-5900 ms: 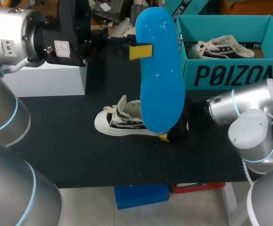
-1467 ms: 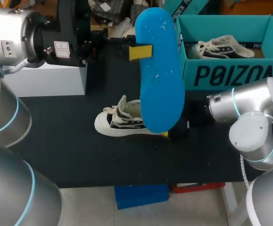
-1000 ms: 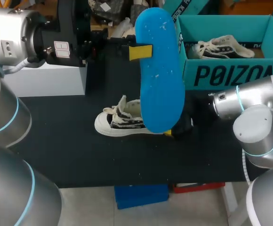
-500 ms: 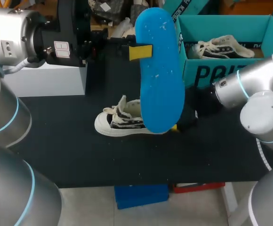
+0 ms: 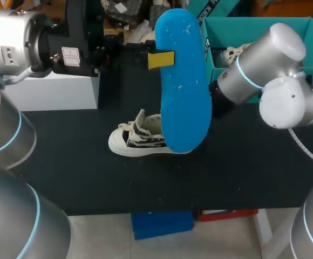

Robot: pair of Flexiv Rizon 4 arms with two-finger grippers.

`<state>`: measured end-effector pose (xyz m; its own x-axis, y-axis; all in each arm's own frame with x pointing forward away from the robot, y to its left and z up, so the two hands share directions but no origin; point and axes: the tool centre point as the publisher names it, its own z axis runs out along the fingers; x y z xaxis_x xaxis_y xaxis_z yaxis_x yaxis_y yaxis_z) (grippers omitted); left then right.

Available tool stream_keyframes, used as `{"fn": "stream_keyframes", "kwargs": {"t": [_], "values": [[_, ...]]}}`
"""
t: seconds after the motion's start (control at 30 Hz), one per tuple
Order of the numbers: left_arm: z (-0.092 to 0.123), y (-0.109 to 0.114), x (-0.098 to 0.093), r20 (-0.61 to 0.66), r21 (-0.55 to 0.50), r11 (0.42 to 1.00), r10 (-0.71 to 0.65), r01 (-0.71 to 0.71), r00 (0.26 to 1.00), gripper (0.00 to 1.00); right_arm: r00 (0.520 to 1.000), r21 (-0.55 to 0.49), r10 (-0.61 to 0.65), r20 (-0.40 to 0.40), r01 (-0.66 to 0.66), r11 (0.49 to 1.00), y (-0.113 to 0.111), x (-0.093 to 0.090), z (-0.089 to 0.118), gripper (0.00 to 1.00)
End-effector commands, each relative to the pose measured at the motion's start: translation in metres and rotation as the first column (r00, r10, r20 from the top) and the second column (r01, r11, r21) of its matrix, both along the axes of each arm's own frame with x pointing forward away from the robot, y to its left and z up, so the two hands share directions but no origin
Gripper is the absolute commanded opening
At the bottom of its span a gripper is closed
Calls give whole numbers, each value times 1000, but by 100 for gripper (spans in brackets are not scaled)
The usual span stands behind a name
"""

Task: Take the shoe out of the shoebox, open the shoe tongue, remove and reinsert the insole, then place the shoe into the shoebox

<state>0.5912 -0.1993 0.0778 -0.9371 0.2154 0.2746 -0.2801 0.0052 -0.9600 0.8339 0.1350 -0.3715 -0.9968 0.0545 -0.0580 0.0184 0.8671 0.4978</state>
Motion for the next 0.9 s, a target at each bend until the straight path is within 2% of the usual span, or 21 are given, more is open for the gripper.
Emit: {"fn": "stream_keyframes", "kwargs": {"t": [0.03,0.2,0.27,0.33,0.47,0.57,0.63,0.8,0.9], "values": [[-1,0,-1,-1,4,1000,1,-1,1000,0,999,-347,-25,-22,16,938,20,8,-8,60],[-1,0,-1,-1,4,1000,1,-1,1000,0,999,-387,-17,-32,3,922,29,10,-10,65],[-1,0,-1,-1,4,1000,1,-1,1000,0,999,-410,-12,-38,-5,912,32,12,-10,59],[-1,0,-1,-1,4,1000,1,-1,1000,0,999,-429,-7,-44,-12,903,35,14,-10,60],[-1,0,-1,-1,4,1000,1,-1,1000,0,998,-455,2,-57,-28,890,43,18,-12,53],[-1,0,-1,-1,4,1000,1,-1,1000,0,998,-468,4,-64,-34,883,47,21,-12,56],[-1,0,-1,-1,4,1000,1,-1,1000,0,997,-480,11,-71,-44,876,50,22,-13,53],[-1,0,-1,-1,4,1000,1,-1,1000,0,997,-488,21,-80,-58,871,59,23,-15,59],[-1,0,-1,-1,4,1000,1,-1,1000,0,996,-492,28,-89,-68,868,63,24,-18,55]]}}
